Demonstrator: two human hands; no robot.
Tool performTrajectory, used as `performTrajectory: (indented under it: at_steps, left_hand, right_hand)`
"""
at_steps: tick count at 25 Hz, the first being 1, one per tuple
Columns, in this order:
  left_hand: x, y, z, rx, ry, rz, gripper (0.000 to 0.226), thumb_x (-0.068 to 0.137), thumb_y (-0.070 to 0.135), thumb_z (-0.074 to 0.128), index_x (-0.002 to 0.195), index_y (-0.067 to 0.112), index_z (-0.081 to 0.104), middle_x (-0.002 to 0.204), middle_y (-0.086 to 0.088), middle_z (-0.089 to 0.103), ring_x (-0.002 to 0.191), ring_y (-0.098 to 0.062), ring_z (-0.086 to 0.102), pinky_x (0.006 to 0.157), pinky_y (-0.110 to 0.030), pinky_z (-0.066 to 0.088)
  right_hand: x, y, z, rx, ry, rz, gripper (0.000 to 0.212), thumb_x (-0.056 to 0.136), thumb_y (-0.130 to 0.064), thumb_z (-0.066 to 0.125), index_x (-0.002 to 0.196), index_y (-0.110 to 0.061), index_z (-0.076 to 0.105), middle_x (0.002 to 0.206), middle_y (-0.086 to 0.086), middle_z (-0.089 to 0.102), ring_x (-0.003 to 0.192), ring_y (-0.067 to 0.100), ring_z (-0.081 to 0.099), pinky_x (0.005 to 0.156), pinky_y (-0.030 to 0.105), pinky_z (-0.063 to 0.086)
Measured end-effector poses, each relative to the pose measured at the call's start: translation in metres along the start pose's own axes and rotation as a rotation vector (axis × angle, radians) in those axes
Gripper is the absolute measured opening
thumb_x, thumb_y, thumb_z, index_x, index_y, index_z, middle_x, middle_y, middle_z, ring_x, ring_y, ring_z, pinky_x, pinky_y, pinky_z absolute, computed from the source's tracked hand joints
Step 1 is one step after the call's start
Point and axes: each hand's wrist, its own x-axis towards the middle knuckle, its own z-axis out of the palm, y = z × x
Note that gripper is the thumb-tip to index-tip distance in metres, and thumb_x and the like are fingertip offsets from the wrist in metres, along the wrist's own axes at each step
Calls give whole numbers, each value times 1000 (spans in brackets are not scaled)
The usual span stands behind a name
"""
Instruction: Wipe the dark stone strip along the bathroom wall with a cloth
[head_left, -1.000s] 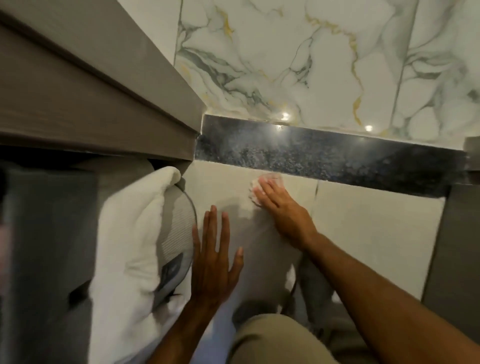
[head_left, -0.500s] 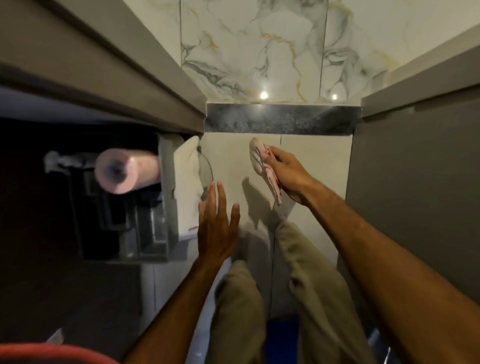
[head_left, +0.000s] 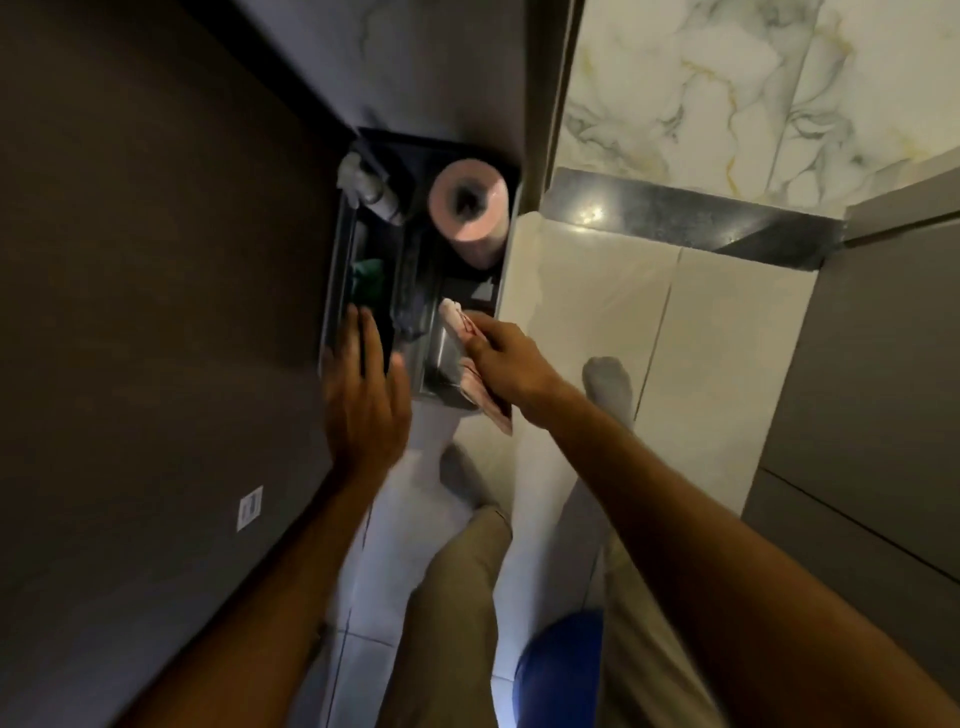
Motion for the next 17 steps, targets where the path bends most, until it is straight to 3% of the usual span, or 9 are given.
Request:
performTrajectory:
  at_steps: [1,4,6,8,11,13,15,17]
  left_hand:
    - [23,-12,6,-6,43,9,78,115,45,-11,174,6,21,184,-21,3,173,-32,4,141,-50,6]
    - [82,-20,21,-136,257,76,68,117,44,20,172,4,27,181,-20,24,169,-35,23,139,-53,18]
    - [114,-21,41,-99,270,166,69,118,47,18,174,7,23,182,-19,22,170,-35,21,140,-53,15]
    - [140,-18,64,-49,235,248,70,118,49,16,175,8,21,183,-18,19,171,-36,18,140,-55,13]
    - [150,-10,98,3,209,287,79,116,60,12,175,9,20,183,-20,18,171,-39,15,139,-60,10]
    - [158,-9,107,18,213,276,84,114,67,13,175,10,20,183,-21,18,170,-41,16,139,-65,12]
    - [158,-11,97,21,173,270,87,114,71,16,175,9,19,183,-21,18,170,-42,16,137,-68,13]
    - [142,-13,71,19,229,252,89,113,72,19,175,9,19,183,-22,18,170,-42,16,137,-68,14]
  right_hand:
    - [18,-1,21,-44,28,-1,39,119,-19,45,154,-11,60,144,21,71,133,39,67,121,52,52]
    - [72,9,65,-179,160,-30,42,113,-13,58,155,-9,55,154,18,64,143,38,62,123,49,51]
    - [106,26,89,-323,253,-57,66,105,-8,70,165,-9,41,172,16,44,161,36,43,132,47,43]
    - [135,47,106,-465,342,-82,85,108,-13,68,175,-7,17,185,16,17,174,34,15,143,47,23]
    - [156,81,128,-621,333,-86,79,120,-39,39,177,-9,-7,187,16,-10,175,31,-11,144,48,-8]
    - [155,85,129,-632,285,-102,79,119,-45,33,177,-11,-9,186,15,-14,175,30,-14,143,49,-11]
    - [131,80,125,-571,234,-152,78,119,-47,33,177,-14,-8,186,13,-15,175,30,-14,144,50,-6]
    - [82,67,104,-509,150,-236,77,119,-49,36,178,-21,-6,187,7,-16,175,27,-13,145,49,3]
